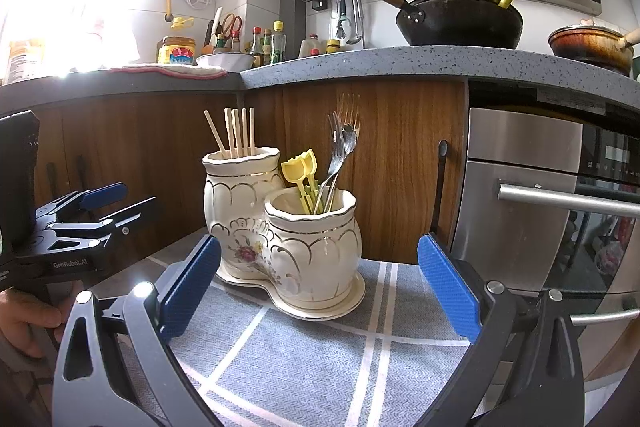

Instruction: Organize utensils

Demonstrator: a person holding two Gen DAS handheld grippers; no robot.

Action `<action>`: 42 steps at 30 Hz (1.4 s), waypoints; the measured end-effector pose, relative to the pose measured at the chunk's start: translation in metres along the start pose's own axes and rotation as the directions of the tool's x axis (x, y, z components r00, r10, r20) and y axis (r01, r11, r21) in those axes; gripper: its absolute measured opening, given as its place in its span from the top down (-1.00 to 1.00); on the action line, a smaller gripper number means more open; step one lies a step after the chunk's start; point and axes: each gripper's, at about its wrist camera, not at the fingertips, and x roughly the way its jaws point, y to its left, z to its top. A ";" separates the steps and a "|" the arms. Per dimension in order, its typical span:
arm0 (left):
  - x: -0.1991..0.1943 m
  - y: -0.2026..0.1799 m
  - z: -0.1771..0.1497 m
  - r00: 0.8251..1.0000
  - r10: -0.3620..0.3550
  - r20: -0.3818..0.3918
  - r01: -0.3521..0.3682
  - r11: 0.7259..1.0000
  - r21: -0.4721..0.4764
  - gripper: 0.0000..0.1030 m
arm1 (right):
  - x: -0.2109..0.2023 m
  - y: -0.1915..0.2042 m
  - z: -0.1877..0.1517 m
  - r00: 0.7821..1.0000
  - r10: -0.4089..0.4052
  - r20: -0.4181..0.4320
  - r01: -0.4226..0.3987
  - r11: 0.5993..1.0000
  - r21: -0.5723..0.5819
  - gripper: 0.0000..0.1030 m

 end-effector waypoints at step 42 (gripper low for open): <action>0.005 -0.002 -0.001 1.000 -0.007 -0.015 0.007 1.000 0.015 -0.90 | -0.002 0.001 0.000 1.000 0.009 0.005 -0.009 1.000 -0.009 -0.89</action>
